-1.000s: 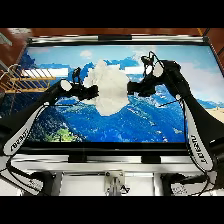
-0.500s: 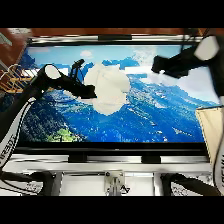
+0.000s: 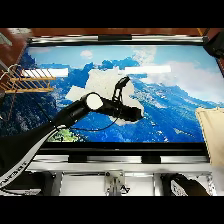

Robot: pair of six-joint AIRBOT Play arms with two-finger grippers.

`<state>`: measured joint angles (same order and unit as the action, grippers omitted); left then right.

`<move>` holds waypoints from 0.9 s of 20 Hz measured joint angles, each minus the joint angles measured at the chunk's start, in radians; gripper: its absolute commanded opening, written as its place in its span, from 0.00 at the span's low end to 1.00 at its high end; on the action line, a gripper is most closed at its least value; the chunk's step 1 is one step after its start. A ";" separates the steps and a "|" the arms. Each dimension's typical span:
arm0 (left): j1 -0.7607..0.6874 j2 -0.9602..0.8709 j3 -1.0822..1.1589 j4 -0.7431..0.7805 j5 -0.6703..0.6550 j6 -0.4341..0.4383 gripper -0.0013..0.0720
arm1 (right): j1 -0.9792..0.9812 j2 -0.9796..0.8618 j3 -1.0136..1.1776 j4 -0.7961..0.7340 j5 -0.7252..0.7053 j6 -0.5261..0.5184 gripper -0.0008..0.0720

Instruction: Fold the shirts.

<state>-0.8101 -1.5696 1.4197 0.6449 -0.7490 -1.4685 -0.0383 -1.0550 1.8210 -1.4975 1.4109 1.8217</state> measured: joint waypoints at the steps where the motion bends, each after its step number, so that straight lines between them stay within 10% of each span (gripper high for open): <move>1: 0.001 -0.002 0.013 -0.021 -0.003 0.019 0.95 | -0.003 0.008 0.001 -0.023 0.017 0.000 0.88; 11: 0.491 -0.002 0.126 0.309 -0.434 -0.007 0.95 | 0.026 -0.096 0.002 -0.118 0.232 -0.055 0.88; 18: 0.652 -0.169 0.132 0.280 -0.394 -0.029 0.95 | 0.197 -0.270 0.002 -0.122 0.246 -0.052 0.88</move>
<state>-0.1585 -1.7386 1.5520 0.9253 -1.1431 -1.4971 0.1589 -1.3254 1.8229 -1.6199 1.6569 1.7695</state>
